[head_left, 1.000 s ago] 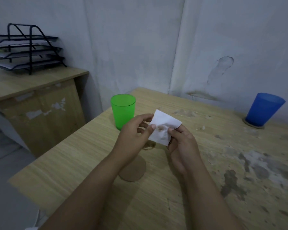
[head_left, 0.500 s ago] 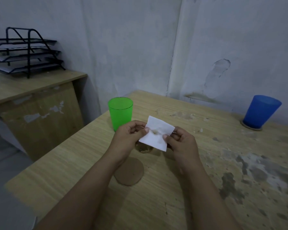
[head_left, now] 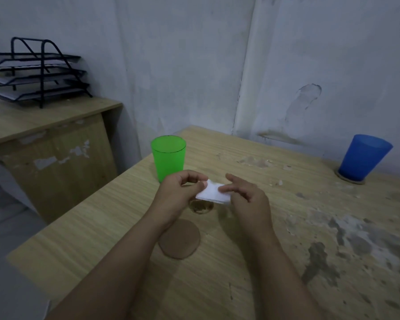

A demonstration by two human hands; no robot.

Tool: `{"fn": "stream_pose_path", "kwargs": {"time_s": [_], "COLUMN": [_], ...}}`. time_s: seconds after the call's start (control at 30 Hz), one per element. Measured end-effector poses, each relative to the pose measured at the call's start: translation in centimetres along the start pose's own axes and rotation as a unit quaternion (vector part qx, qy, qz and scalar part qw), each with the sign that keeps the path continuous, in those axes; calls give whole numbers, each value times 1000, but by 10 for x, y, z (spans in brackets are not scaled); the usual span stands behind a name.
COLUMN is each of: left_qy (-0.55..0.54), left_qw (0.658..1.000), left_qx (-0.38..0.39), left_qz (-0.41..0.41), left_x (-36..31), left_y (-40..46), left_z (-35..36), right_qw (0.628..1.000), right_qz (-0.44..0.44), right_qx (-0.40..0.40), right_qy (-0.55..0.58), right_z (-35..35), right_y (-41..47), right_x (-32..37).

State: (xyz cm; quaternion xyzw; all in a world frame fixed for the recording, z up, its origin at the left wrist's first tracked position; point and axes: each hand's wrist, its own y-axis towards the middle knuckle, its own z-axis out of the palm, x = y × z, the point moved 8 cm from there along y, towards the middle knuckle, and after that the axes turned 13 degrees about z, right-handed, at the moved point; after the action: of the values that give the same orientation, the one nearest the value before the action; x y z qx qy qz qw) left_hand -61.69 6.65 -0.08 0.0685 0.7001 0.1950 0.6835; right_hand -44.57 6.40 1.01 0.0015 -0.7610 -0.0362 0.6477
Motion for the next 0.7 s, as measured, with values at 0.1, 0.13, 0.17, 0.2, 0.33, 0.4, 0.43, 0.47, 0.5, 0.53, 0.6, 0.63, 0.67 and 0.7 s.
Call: {"fn": "stream_pose_path", "kwargs": {"time_s": [0.1,0.13,0.17,0.2,0.33,0.4,0.43,0.47,0.5,0.53,0.6,0.63,0.67,0.7], "left_qy": [-9,-31,-65,-104,-171,-139,-112,-79,-28,44,206,268,314,348], "left_qw": [1000,999,997,991,975,982,987,992,997,998,978,962,946,933], "left_qx": [-5,-8,-14,-22,-17,0,1,-4,-10,-16,-11,5,23,38], "left_qz": [-8,-23,-47,-76,-141,-131,-118,-99,-75,-46,24,53,74,89], "left_x": [2,3,6,9,15,12,9,6,3,-2,-12,-15,-17,-16], "left_y": [0,-1,-2,-3,-9,-11,-11,-12,-12,-12,-16,-19,-24,-27], "left_z": [2,3,5,5,8,6,2,-3,-11,-20,-34,-37,-38,-37], "right_qw": [980,972,964,958,954,961,962,962,962,961,954,950,944,938], "right_qz": [-124,-144,-157,-167,-182,-165,-157,-150,-144,-138,-134,-135,-141,-147], "right_qx": [-3,11,23,29,-13,-39,-47,-53,-57,-56,-52,-52,-52,-53], "right_qy": [-154,-187,-213,-231,-236,-219,-217,-220,-225,-233,-262,-278,-294,-308], "right_z": [14,21,27,30,27,22,21,20,20,19,19,19,19,19], "right_y": [-10,-11,-12,-12,-10,-8,-7,-6,-5,-5,-5,-6,-7,-7], "right_x": [17,18,18,17,15,12,11,9,7,5,2,1,0,-1]}}
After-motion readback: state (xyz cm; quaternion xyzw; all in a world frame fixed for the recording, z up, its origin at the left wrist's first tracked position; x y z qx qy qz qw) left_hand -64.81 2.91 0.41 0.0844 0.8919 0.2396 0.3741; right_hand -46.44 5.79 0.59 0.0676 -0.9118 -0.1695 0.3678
